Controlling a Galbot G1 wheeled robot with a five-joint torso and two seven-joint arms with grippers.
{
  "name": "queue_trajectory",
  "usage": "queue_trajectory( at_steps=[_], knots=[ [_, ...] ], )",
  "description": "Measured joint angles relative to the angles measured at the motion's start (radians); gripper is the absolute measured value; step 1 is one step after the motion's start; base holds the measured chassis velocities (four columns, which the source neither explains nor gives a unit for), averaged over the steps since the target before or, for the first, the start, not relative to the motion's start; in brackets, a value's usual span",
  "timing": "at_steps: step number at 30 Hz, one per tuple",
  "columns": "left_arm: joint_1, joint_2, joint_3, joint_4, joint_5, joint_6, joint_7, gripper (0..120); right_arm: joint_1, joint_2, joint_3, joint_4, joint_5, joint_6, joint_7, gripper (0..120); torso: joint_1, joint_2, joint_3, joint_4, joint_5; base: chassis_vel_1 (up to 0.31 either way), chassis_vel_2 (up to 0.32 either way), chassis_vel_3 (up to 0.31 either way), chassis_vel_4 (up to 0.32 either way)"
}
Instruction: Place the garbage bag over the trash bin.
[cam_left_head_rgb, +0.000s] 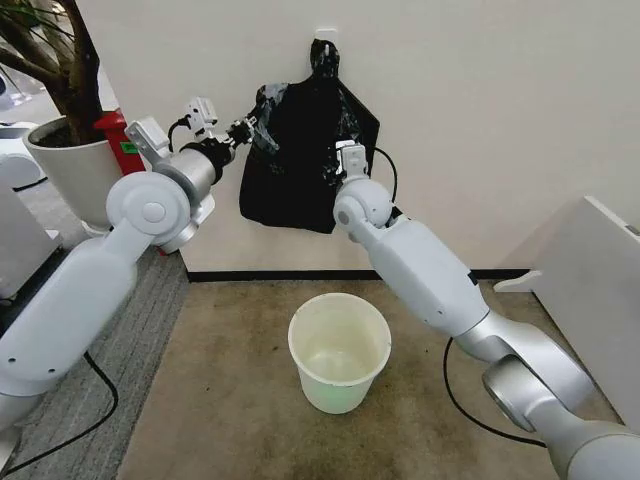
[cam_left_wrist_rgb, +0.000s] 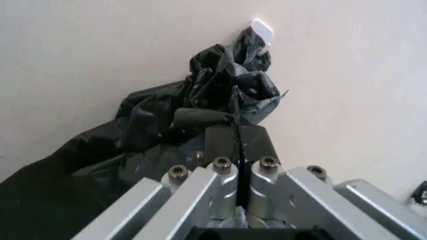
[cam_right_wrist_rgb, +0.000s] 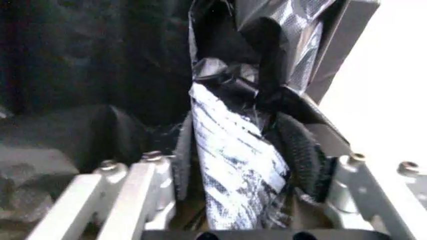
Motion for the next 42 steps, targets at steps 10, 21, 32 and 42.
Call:
queue_trajectory(
  at_steps=[10,21,32,42],
  knots=[
    [0.023,0.002,0.0,-0.011,0.0,-0.003,-0.001,0,0.001,0.003,0.022,0.029,0.027,0.072,0.059,3,0.0,0.0,0.0,0.0001,-0.0001,0.0,0.0,0.0,0.0],
    [0.077,0.012,-0.017,-0.03,0.007,-0.013,-0.007,0,0.006,-0.007,0.091,0.099,0.162,0.123,0.129,0,0.0,0.0,0.0,0.0001,0.0,0.0,0.0,0.0,0.0],
    [0.137,0.053,-0.042,-0.066,0.008,-0.029,-0.037,0,-0.037,-0.105,0.194,0.336,0.525,0.305,0.125,0,0.0,0.0,0.0,0.0,-0.0001,0.0,0.0,0.0,0.0],
    [0.396,0.14,-0.067,-0.216,0.103,-0.011,-0.039,0,-0.407,-0.229,0.275,0.588,0.694,0.304,0.184,0,0.0,0.0,0.0,0.0,0.0001,0.0,0.0,0.0,0.0]
  ],
)
